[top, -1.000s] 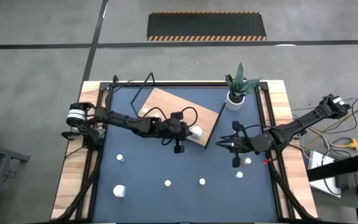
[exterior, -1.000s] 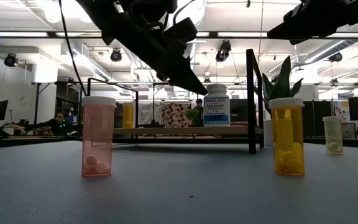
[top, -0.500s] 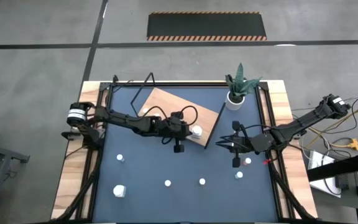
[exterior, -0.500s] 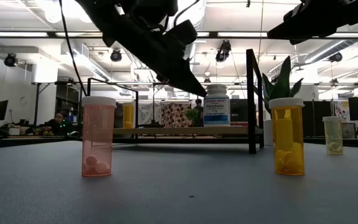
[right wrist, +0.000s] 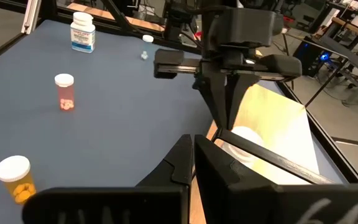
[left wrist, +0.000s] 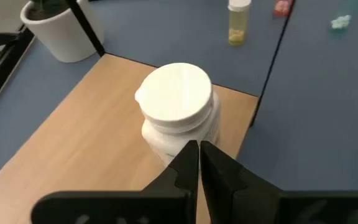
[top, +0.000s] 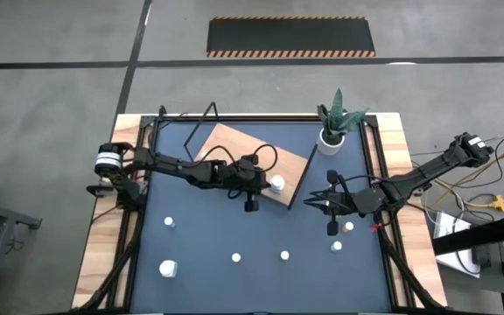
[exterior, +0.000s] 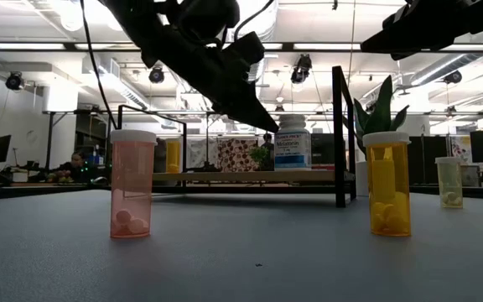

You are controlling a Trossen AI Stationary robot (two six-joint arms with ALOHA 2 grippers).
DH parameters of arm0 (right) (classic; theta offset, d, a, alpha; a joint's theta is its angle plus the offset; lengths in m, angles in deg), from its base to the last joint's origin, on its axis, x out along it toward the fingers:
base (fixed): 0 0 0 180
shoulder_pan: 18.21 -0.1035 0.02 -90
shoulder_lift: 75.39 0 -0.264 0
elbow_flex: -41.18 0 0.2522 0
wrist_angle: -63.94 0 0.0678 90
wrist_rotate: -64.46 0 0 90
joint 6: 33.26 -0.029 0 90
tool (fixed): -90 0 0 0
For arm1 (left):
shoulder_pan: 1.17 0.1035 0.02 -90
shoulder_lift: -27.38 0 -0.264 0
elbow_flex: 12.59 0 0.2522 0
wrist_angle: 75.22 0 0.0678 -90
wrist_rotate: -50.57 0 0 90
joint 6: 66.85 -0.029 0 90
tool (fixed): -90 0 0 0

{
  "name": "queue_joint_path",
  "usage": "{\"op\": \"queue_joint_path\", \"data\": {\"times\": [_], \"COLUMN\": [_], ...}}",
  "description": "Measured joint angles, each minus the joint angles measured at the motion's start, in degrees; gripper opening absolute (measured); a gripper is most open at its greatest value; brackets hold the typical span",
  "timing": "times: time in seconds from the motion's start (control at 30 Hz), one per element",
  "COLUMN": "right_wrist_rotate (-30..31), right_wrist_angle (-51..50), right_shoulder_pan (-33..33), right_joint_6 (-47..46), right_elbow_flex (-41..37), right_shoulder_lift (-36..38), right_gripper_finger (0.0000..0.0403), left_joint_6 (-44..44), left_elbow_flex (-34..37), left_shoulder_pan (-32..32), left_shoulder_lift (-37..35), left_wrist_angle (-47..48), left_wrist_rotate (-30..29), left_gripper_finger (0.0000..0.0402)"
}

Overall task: Pick and place medicine bottles onto shelf by color
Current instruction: Put the right white pill bottle on the shelf

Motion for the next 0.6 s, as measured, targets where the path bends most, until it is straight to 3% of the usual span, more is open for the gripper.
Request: {"op": "queue_joint_path", "data": {"times": [0.3, 0.6], "right_wrist_rotate": [0.0, 0.02], "right_wrist_angle": [-0.26, -0.21], "right_shoulder_pan": [0.0, 0.0], "right_joint_6": [-0.02, 0.08], "right_elbow_flex": [0.0, -0.05], "right_shoulder_lift": [-0.02, -0.02], "right_gripper_finger": [0.0009, 0.0009], "left_joint_6": [-0.03, -9.97], "left_elbow_flex": [0.0, -1.68], "left_shoulder_pan": [0.02, 3.3], "left_shoulder_lift": [-0.55, -5.54], "left_wrist_angle": [-0.05, -0.38], "left_wrist_rotate": [0.02, 0.43], "left_gripper_finger": [0.0, 0.0]}}
